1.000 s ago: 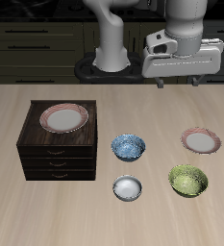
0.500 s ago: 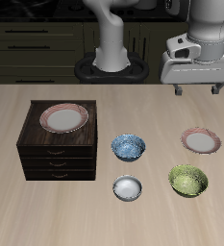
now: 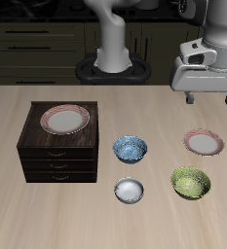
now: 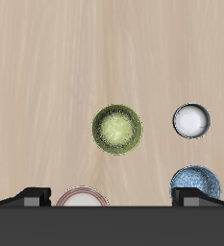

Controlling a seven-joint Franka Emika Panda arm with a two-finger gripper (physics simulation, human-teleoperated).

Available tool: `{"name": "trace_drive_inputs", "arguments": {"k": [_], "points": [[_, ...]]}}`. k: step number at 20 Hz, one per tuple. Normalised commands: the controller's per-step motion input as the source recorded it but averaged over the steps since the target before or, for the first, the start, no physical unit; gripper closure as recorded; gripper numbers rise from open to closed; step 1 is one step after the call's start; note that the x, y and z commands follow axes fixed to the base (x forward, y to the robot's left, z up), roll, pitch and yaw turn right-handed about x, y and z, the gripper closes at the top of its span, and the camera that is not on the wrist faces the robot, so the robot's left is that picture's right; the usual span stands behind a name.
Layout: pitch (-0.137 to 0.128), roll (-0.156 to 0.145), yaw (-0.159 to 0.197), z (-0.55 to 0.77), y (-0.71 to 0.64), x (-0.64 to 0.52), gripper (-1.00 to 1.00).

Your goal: Stack the green bowl on the blue bowl

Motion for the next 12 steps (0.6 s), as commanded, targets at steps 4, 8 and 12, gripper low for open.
{"name": "trace_drive_inputs", "arguments": {"k": [4, 8, 12], "points": [[-0.001, 0.004, 0.022, -0.07, 0.24, 0.16, -1.00], [0.016, 0.029, -0.004, -0.25, 0.23, 0.12, -1.00], [0.026, 0.026, 0.017, -0.38, 0.19, 0.09, -1.00]]}}
